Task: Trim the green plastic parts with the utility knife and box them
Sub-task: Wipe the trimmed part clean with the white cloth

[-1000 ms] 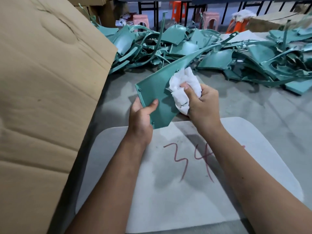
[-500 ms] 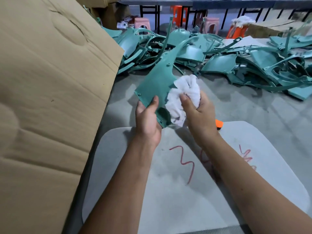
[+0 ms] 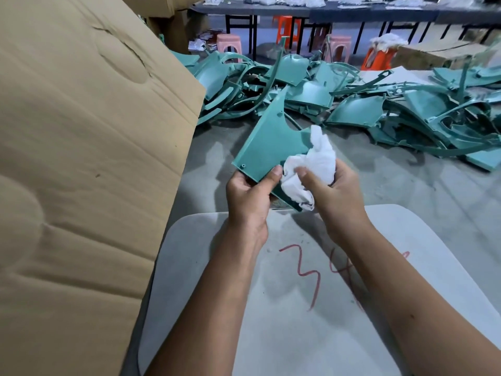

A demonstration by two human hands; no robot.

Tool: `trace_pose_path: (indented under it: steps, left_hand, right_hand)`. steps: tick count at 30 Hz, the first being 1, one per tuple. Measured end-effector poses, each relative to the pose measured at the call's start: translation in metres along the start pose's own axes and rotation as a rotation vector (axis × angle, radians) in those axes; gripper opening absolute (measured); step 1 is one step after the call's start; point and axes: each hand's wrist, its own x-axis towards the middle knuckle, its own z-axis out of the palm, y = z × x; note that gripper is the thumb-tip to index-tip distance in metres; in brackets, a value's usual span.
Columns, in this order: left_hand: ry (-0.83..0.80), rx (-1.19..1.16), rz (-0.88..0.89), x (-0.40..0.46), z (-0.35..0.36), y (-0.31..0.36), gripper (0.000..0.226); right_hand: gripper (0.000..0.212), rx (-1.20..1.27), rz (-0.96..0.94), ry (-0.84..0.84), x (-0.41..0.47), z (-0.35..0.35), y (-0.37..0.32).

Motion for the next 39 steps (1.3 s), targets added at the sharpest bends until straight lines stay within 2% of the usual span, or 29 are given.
trace_pose_path:
  steps: [2,6,9,11,14,18,20,23,25,27,29,32,35,37,39]
  left_hand:
    - [0.001,0.02,-0.015,-0.001,0.0,0.001,0.025]
    - [-0.071,0.095,-0.085,-0.005,-0.002,0.006,0.024]
    - [-0.12,0.15,-0.09,-0.001,-0.011,0.014,0.02]
    - [-0.2,0.267,-0.07,0.002,-0.018,0.019,0.024]
    - [-0.331,0.389,-0.033,0.001,-0.022,0.018,0.01]
    - [-0.279,0.222,0.048,0.001,-0.018,0.018,0.013]
    - [-0.25,0.192,0.088,-0.001,-0.015,0.015,0.012]
    - [-0.242,0.175,0.121,-0.003,-0.011,0.011,0.011]
    - [-0.267,0.185,0.124,-0.003,-0.012,0.01,0.01]
    - [-0.317,0.208,0.12,-0.002,-0.012,0.011,0.01]
    - [-0.379,0.227,0.132,-0.003,-0.01,0.012,0.012]
    - [-0.488,0.217,0.192,-0.007,-0.005,0.009,0.018]
    - [-0.493,0.196,0.208,-0.007,-0.007,0.009,0.018]
    - [-0.452,0.224,0.214,-0.006,-0.011,0.009,0.014]
    - [-0.421,0.28,0.239,-0.005,-0.014,0.01,0.014]
  right_hand:
    - [0.005,-0.067,-0.013,0.017,0.001,0.0,0.004]
    - [0.044,-0.241,-0.086,0.187,0.011,-0.01,0.009]
    - [0.055,-0.352,-0.135,0.2,0.015,-0.021,0.009]
    - [0.059,-0.409,-0.166,0.196,0.016,-0.025,0.005]
    - [0.057,-0.373,-0.172,0.21,0.014,-0.025,0.001]
    - [0.047,0.061,0.068,0.472,0.019,-0.025,0.002]
    - [0.046,0.058,0.047,0.387,0.018,-0.025,0.003]
    - [0.04,-0.035,-0.078,0.115,0.013,-0.023,0.006]
    - [0.031,-0.208,-0.144,0.09,0.015,-0.022,0.006]
    - [0.043,-0.238,-0.139,0.203,0.018,-0.022,0.006]
    - [0.049,-0.078,-0.035,0.308,0.018,-0.022,0.006]
    - [0.035,0.16,0.139,0.464,0.02,-0.024,0.008]
    - [0.046,0.149,0.012,0.589,0.019,-0.025,0.002]
    - [0.044,0.121,-0.088,0.634,0.02,-0.025,-0.002]
    - [0.043,0.157,-0.072,0.664,0.021,-0.025,-0.003]
